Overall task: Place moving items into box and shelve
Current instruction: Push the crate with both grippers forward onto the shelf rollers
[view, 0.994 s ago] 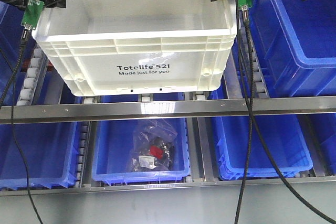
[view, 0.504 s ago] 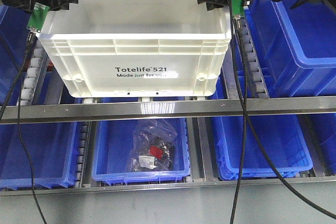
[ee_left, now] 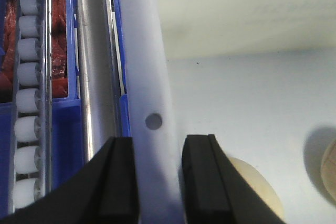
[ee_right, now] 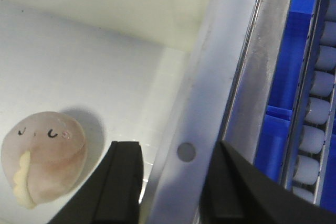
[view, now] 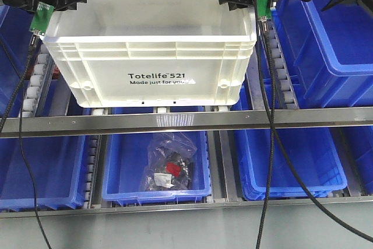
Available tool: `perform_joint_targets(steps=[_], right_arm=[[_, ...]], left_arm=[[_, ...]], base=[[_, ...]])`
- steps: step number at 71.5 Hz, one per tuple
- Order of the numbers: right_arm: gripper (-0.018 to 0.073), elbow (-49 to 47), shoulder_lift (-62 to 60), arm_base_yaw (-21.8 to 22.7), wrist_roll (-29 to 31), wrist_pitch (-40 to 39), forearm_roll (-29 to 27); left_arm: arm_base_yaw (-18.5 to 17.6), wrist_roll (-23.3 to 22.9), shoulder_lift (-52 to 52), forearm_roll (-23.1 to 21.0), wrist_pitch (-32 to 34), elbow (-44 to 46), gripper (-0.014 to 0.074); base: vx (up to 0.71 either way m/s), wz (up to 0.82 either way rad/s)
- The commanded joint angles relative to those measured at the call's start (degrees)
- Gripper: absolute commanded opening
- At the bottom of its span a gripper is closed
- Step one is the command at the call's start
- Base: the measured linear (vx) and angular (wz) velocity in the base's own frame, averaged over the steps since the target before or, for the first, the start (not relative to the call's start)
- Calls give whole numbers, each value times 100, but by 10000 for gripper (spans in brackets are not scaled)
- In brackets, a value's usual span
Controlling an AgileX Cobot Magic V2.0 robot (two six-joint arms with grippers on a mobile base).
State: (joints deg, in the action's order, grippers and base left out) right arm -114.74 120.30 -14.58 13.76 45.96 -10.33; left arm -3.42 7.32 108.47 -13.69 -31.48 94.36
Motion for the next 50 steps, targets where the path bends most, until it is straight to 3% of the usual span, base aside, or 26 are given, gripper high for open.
perform_joint_targets(steps=[1, 9, 18, 50], right_arm=[[424, -249, -410, -225, 253, -615, -801], [582, -249, -410, -225, 253, -657, -801], [665, -249, -410, -225, 253, -713, -740], [627, -249, -717, -225, 253, -838, -334]], left_arm=[[-210, 1, -270, -611, 664, 206, 409], [-210, -12, -270, -617, 664, 206, 519], [-210, -6, -270, -583, 730, 206, 566], [-193, -19, -299, -148, 972, 211, 568]], base=[[0, 0], [0, 0], [0, 0], [0, 0]])
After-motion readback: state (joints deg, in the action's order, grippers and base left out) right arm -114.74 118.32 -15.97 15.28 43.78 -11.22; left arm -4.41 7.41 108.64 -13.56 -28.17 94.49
